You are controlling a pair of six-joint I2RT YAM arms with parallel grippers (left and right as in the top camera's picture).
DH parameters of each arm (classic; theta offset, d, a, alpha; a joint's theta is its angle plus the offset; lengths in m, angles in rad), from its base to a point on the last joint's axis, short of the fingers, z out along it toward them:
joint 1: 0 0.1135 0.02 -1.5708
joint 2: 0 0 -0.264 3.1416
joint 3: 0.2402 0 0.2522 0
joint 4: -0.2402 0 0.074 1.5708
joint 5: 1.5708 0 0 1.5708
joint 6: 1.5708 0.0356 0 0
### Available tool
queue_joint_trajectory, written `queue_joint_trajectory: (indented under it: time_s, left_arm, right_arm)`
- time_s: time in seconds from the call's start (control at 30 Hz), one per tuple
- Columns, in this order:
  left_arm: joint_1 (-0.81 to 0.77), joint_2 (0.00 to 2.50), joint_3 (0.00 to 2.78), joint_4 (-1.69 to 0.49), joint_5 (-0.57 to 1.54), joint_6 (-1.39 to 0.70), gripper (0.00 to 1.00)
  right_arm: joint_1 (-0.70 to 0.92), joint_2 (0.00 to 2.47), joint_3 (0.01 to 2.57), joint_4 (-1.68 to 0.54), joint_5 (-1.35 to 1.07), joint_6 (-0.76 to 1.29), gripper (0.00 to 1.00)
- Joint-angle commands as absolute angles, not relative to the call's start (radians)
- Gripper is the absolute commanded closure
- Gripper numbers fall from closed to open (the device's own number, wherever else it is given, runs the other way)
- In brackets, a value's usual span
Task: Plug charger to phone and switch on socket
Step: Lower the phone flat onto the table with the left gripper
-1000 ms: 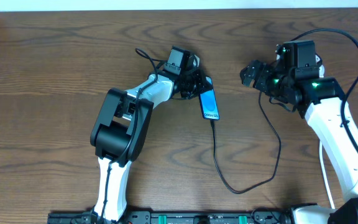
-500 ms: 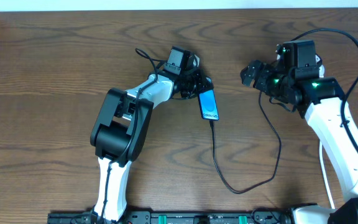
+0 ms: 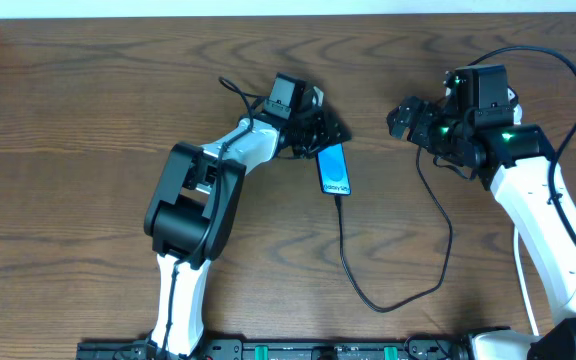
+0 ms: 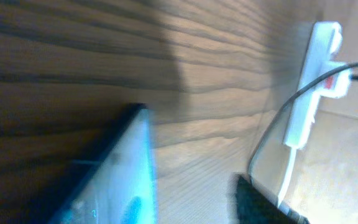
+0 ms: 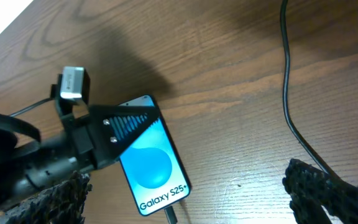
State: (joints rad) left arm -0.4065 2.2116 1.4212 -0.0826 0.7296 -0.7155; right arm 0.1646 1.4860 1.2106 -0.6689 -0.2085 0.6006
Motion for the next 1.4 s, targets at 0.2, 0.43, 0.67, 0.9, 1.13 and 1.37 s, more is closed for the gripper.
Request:
queue_joint_trajectory:
  time_s: [0.2, 0.43, 0.67, 0.9, 1.13, 1.37]
  left_arm:
    - [-0.405, 2.216, 1.418, -0.142, 0.659, -0.716, 0.16]
    - [-0.405, 2.216, 1.418, -0.231, 0.537, -0.712, 0.16]
    - [-0.405, 2.216, 1.418, -0.292, 0.451, -0.704, 0.15]
    - [-0.405, 2.216, 1.418, -0.33, 0.419, -0.705, 0.15]
    - [-0.405, 2.216, 1.418, -0.372, 0.35, -0.692, 0.14]
    - [-0.405, 2.216, 1.418, -0.385, 0.35, -0.689, 0.15]
  right_arm:
    - [0.165, 1.47, 1.217, -0.67, -0.2, 0.586, 0.01]
    - [0.165, 1.47, 1.217, -0.67, -0.2, 0.586, 0.01]
    - [0.165, 1.47, 1.217, -0.67, -0.2, 0.586, 0.01]
    - [0.165, 1.47, 1.217, -0.67, -0.2, 0.586, 0.01]
    - [0.165, 1.47, 1.217, -0.67, -0.2, 0.586, 0.01]
    - [0.165, 1.47, 1.217, -0.67, -0.2, 0.586, 0.01]
